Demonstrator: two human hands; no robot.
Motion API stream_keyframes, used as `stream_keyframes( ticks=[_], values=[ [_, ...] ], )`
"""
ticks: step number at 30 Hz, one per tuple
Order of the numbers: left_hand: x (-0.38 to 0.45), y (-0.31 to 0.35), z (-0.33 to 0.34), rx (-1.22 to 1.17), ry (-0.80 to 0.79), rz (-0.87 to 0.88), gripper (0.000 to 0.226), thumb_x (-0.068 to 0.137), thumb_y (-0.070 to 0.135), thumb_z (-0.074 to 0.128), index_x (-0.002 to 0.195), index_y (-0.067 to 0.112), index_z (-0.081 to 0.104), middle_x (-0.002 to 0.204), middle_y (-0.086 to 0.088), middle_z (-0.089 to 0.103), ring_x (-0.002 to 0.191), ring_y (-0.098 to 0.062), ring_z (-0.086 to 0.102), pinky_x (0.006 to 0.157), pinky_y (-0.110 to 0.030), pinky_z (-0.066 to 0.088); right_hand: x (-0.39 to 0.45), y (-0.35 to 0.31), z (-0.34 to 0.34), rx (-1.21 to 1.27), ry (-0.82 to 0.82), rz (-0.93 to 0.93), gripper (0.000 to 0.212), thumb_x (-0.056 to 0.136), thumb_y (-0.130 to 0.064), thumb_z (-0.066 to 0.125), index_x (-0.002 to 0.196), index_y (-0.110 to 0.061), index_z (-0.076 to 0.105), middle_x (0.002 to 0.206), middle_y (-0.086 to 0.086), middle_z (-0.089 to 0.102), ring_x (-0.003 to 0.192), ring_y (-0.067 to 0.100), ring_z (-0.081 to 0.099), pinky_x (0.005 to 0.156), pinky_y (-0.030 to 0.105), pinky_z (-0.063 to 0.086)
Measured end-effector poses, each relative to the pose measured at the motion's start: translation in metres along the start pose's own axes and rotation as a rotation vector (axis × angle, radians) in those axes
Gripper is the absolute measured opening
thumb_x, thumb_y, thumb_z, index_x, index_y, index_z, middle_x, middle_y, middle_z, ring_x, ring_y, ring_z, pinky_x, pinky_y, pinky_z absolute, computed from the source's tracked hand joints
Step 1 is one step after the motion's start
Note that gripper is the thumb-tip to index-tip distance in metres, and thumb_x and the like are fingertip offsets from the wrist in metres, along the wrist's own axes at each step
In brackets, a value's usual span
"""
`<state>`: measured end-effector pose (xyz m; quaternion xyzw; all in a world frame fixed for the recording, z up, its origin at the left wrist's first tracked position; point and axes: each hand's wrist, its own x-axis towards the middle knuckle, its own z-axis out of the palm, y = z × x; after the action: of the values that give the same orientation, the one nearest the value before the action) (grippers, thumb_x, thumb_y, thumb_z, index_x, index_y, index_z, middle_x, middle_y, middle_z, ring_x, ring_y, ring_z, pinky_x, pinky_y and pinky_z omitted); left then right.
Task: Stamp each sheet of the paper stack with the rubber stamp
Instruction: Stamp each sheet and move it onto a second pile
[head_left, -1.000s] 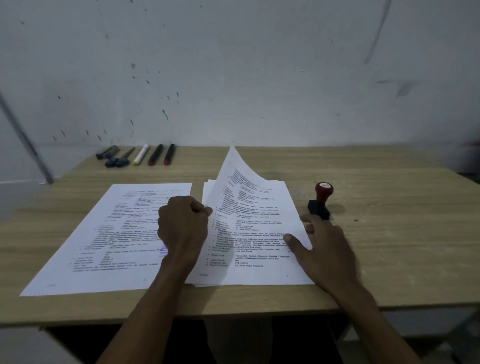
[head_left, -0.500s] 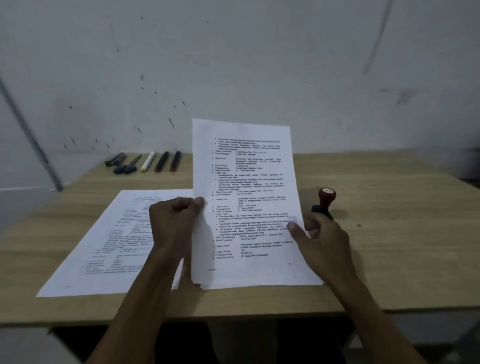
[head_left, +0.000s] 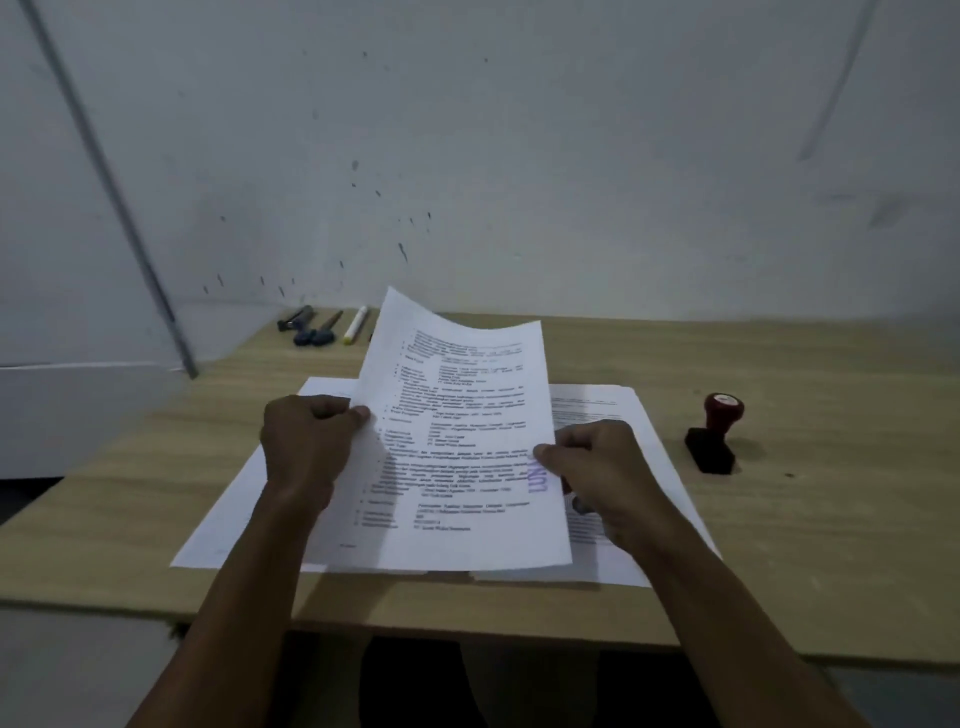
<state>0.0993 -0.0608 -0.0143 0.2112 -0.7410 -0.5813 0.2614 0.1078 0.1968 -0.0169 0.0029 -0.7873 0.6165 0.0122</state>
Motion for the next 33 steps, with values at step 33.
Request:
stream_keyframes(
  ticks=[33],
  values=[
    [0.057, -0.051, -0.057, 0.649, 0.072, 0.053, 0.033, 0.080, 0.024, 0.069, 0.110, 0.011, 0.065, 0.116, -0.015, 0.063, 0.105, -0.036, 0.059, 0.086, -0.041, 0.047, 0.010, -0.016, 0.125, -0.749, -0.042, -0.102, 0.037, 0.086, -0.024, 0.065, 0.119, -0.017, 0.052, 0.119, 0.006, 0.053, 0.106, 0.028, 0.056, 0.075, 0.029, 0.037]
  ],
)
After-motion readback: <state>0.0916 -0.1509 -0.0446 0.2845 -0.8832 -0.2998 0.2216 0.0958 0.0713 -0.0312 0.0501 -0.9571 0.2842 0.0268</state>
